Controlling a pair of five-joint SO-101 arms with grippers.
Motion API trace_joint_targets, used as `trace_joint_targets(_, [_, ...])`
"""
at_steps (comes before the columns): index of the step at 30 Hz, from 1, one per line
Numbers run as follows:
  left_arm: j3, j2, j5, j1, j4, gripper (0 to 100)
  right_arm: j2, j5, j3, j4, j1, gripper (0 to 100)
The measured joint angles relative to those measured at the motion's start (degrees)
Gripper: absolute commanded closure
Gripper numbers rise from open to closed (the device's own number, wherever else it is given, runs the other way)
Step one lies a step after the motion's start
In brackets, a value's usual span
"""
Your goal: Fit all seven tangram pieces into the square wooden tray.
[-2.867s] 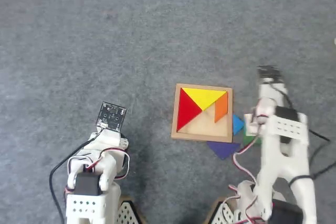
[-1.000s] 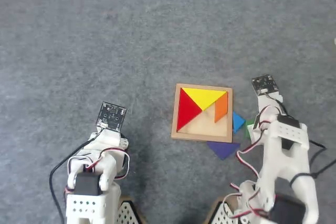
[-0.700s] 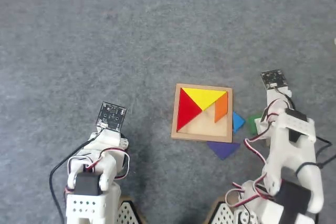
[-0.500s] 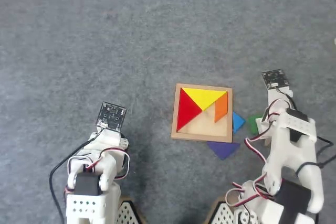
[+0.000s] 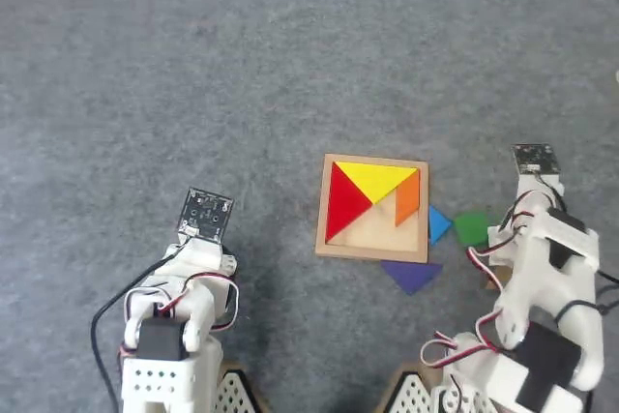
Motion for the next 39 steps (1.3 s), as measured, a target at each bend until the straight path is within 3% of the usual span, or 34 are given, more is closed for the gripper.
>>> trace_joint_targets(4, [0.0,0.0,0.0,0.0,0.0,98,-4.31,-1.49,0.09,2.99,2.9,91.3])
trace_joint_targets(8, [0.0,0.0,0.0,0.0,0.0,98,-14.33,-1.76,0.26,13.45,3.08,79.5])
trace_joint_targets(11, [0.0,0.0,0.0,0.0,0.0,98,-23.03,-1.76,3.25,20.48,1.49,76.1])
trace_joint_targets(19, [0.0,0.0,0.0,0.0,0.0,98,-31.47,-1.85,14.68,14.33,0.44,76.0])
trace_joint_targets(27, [0.0,0.0,0.0,0.0,0.0,98,-18.2,0.44,11.78,11.34,-3.08,76.2])
trace_joint_targets(34, [0.0,0.0,0.0,0.0,0.0,98,-8.7,1.93,7.12,10.81,-2.55,93.6])
trace_joint_targets(39, [0.0,0.0,0.0,0.0,0.0,98,-7.21,2.55,5.8,10.81,-2.46,93.7])
